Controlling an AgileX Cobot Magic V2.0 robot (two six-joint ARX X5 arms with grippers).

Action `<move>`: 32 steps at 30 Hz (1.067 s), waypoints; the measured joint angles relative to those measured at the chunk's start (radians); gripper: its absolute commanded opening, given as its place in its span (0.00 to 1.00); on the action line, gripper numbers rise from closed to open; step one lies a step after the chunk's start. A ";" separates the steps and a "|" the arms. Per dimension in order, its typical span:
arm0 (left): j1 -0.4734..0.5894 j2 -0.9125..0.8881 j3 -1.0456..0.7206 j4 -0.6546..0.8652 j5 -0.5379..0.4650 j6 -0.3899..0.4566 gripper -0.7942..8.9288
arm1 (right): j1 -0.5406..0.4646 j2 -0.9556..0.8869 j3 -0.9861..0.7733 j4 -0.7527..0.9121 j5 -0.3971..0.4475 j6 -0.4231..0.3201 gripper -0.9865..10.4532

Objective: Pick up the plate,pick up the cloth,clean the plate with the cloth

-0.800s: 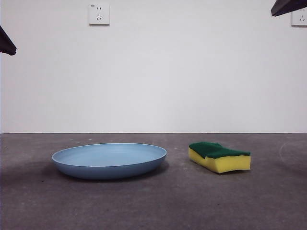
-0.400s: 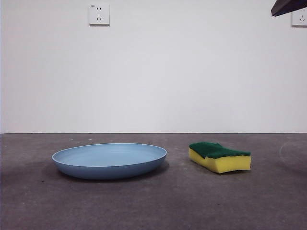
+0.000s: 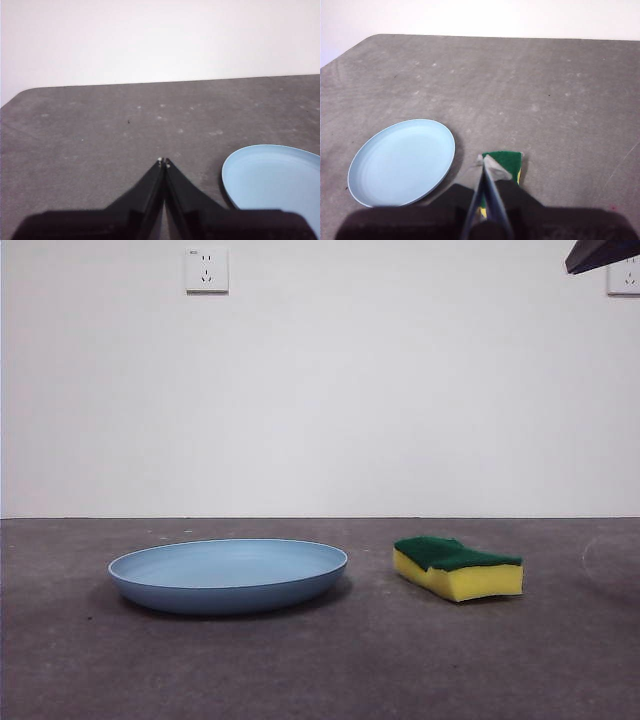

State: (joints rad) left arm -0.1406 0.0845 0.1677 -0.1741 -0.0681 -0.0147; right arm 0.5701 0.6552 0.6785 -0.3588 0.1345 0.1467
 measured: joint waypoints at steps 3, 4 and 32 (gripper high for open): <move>0.011 -0.034 -0.070 0.043 0.022 0.005 0.08 | 0.000 0.000 0.000 0.000 0.000 0.000 0.09; 0.015 -0.044 -0.091 0.050 0.035 0.005 0.08 | 0.000 0.000 0.000 0.000 0.000 0.000 0.09; 0.022 -0.076 -0.150 -0.008 0.122 0.008 0.08 | 0.000 0.000 0.000 0.000 0.000 0.000 0.09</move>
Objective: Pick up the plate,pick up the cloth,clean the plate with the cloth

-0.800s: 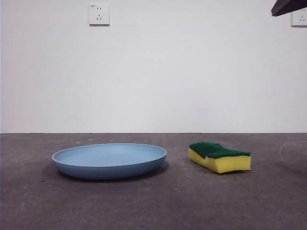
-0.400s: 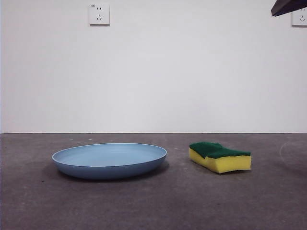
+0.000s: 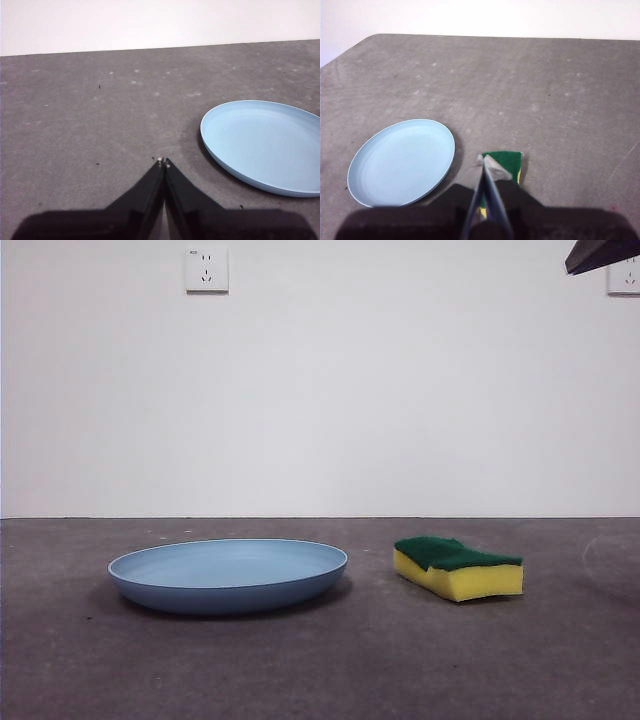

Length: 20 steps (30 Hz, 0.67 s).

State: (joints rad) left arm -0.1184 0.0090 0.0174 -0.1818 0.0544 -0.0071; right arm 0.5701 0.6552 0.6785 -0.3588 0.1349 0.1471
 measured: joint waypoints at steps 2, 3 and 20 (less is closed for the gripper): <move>0.000 0.000 0.000 0.000 0.000 0.000 0.08 | 0.000 0.000 0.000 0.000 0.000 0.000 0.09; 0.000 0.000 0.000 0.000 0.000 0.000 0.08 | 0.000 0.000 0.000 0.000 0.000 0.000 0.09; 0.000 0.000 0.000 0.000 0.000 0.000 0.08 | -0.032 -0.035 0.000 -0.001 0.031 -0.063 0.09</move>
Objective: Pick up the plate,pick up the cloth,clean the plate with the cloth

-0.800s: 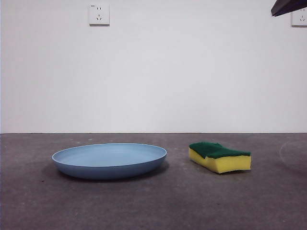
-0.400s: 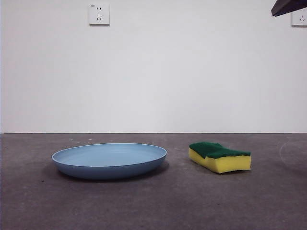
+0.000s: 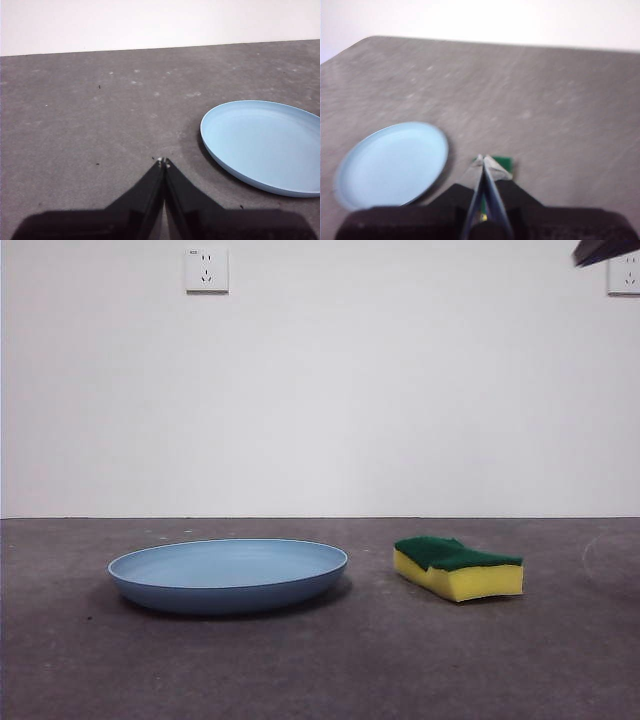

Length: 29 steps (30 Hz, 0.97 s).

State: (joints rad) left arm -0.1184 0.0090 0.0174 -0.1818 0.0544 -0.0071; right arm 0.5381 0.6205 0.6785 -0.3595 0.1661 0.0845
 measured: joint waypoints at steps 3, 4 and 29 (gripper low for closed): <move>0.000 0.000 0.000 0.000 0.000 0.000 0.08 | -0.079 -0.039 -0.010 0.009 0.010 -0.070 0.09; 0.000 0.000 0.000 0.000 0.000 0.000 0.08 | -0.119 -0.059 -0.024 0.016 0.005 -0.083 0.09; 0.000 0.000 0.000 0.000 0.000 0.000 0.08 | -0.532 -0.584 -0.662 0.248 -0.242 -0.088 0.09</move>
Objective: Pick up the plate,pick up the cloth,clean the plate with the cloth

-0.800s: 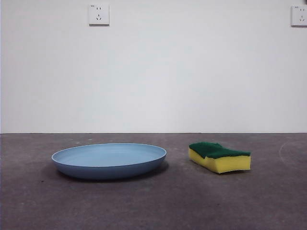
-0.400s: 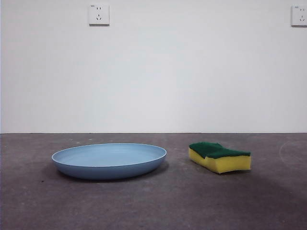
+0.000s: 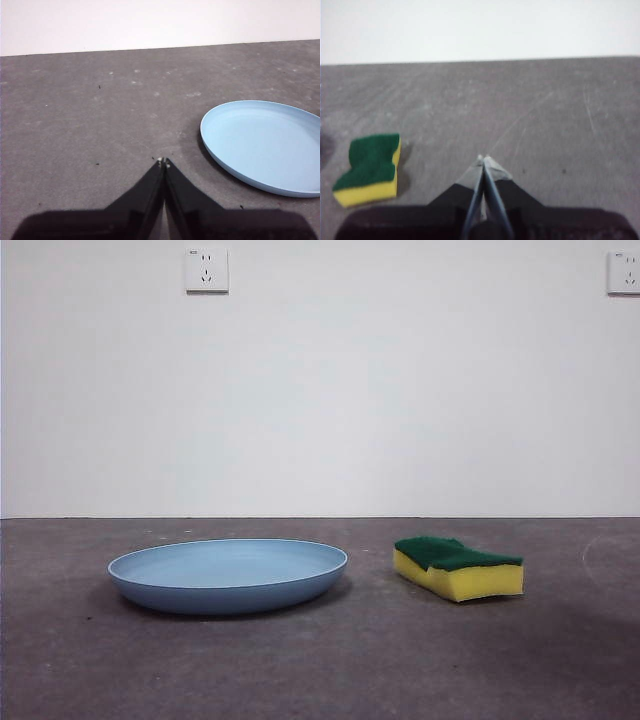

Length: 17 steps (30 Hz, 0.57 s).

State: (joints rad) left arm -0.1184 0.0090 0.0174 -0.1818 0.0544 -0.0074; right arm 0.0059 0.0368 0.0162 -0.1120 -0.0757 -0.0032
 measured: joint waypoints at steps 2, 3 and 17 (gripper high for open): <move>0.000 0.000 0.000 0.000 0.000 0.000 0.08 | 0.011 -0.016 0.000 -0.037 0.002 0.003 0.09; 0.000 0.000 0.000 0.000 0.000 0.000 0.08 | 0.021 -0.025 0.000 -0.052 0.001 0.003 0.09; 0.000 0.000 0.000 0.000 0.000 0.000 0.08 | 0.067 -0.031 0.000 -0.058 0.024 0.125 0.09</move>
State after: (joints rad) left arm -0.1184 0.0090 0.0174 -0.1818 0.0544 -0.0071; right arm 0.0727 0.0059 0.0166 -0.1703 -0.0521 0.1215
